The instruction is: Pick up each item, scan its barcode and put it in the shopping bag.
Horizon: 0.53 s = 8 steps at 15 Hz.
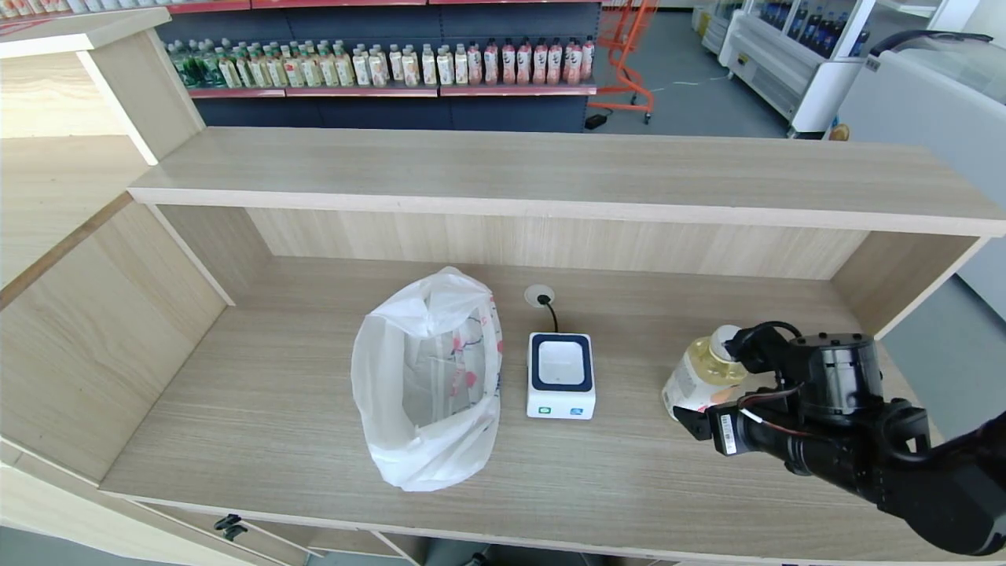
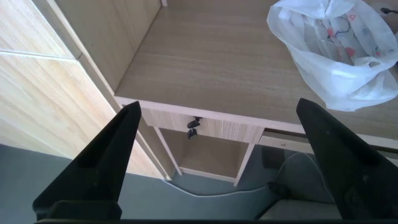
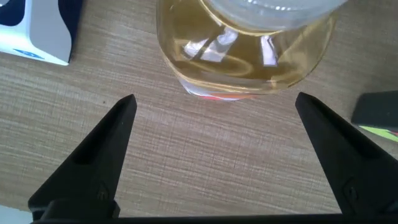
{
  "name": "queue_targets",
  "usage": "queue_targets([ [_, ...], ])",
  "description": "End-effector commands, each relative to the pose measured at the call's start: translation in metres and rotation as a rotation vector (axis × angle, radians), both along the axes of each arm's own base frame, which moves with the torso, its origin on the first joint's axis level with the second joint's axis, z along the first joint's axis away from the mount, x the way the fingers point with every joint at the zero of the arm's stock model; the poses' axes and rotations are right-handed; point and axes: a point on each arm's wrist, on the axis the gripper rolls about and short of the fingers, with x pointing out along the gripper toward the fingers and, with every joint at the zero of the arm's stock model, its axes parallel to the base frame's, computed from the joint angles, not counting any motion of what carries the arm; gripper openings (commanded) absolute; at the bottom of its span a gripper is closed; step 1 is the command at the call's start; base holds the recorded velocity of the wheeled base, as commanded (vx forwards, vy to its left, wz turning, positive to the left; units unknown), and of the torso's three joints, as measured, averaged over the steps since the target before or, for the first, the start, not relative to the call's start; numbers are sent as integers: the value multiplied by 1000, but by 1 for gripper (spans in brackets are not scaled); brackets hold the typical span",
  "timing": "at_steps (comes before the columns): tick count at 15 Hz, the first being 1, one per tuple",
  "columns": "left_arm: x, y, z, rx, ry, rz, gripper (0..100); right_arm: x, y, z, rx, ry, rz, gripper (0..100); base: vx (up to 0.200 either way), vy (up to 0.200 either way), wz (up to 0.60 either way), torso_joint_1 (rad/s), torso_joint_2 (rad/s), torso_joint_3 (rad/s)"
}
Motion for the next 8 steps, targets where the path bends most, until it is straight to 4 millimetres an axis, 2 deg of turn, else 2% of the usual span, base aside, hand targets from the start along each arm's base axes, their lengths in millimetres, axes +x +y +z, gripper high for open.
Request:
queue_targets([
  [1, 0, 0, 0, 0, 2, 1, 100, 10, 10, -20, -19, 2, 0, 100, 0, 0, 0, 0, 0, 0],
  [4, 0, 0, 0, 0, 0, 1, 100, 20, 17, -31, -6, -59, 7, 100, 0, 0, 0, 0, 0, 0],
  [8, 0, 0, 0, 0, 0, 1, 100, 34, 22, -33, 16, -128, 10, 100, 0, 0, 0, 0, 0, 0],
])
